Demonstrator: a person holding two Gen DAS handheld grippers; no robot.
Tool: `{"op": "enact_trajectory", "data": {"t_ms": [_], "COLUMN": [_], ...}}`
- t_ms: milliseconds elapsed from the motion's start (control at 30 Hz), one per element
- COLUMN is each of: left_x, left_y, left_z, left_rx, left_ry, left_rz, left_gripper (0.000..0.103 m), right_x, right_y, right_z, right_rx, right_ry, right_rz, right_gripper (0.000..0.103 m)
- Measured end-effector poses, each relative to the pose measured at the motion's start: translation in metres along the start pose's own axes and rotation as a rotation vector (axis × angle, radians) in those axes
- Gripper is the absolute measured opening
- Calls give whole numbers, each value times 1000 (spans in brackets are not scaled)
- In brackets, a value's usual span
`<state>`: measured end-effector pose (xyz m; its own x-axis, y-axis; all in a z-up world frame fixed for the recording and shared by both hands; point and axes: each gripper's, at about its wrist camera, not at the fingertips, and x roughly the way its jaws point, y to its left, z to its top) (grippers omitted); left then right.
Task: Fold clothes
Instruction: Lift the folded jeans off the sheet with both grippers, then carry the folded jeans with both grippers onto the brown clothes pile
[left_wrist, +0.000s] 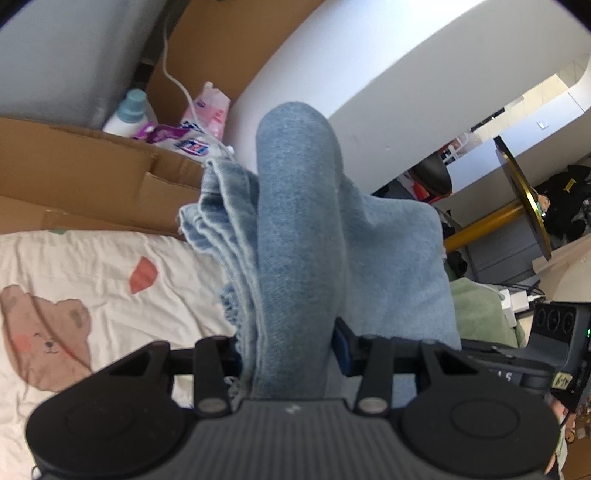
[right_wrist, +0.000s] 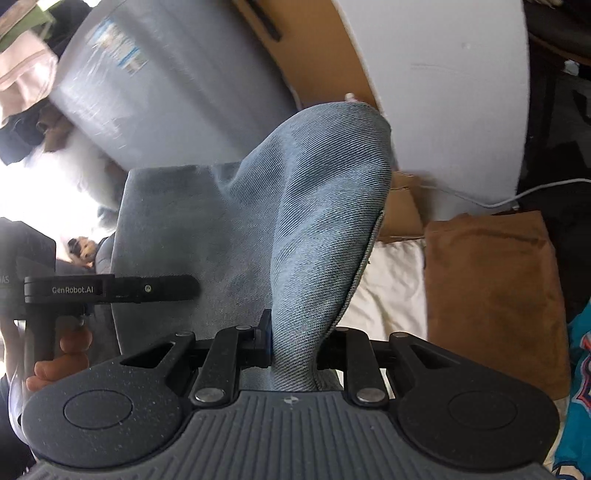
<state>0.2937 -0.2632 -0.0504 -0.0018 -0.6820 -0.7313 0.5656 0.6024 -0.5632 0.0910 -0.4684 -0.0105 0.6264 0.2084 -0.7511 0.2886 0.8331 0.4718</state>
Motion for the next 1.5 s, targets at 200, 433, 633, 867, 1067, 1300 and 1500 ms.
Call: {"op": "enact_trajectory", "data": {"t_ms": [200,433,633,867,1067,1300,1500], "left_x": [44,103,155,210,249,282,300], "left_y": [-12,-27,-31,-29,-21,-6,6], "left_z": [13,23,24,20,9,3,0], "left_rx": [3,15,33,18,-3,-45,-57], "left_ry": [41,83,119,141,176,212,232], "left_rz": [-46,-97,-131,-175,-194,-188,-171], "left_gripper": [46,46,46,46,46,46,46], "right_x": [-2,-5,1,12,28,54,79], "right_y": [-38,-87,-131,-176,-214,-242,-260], "right_z": [14,29,39,42,33,26,20], "right_rx": [29,53,75,78,95,122,128], "right_ry": [-20,-33,-46,-44,-21,10,47], "right_rz": [-44,-103,-148,-192,-220,-222,-202], "right_gripper": [19,19,19,19,19,19,19]}}
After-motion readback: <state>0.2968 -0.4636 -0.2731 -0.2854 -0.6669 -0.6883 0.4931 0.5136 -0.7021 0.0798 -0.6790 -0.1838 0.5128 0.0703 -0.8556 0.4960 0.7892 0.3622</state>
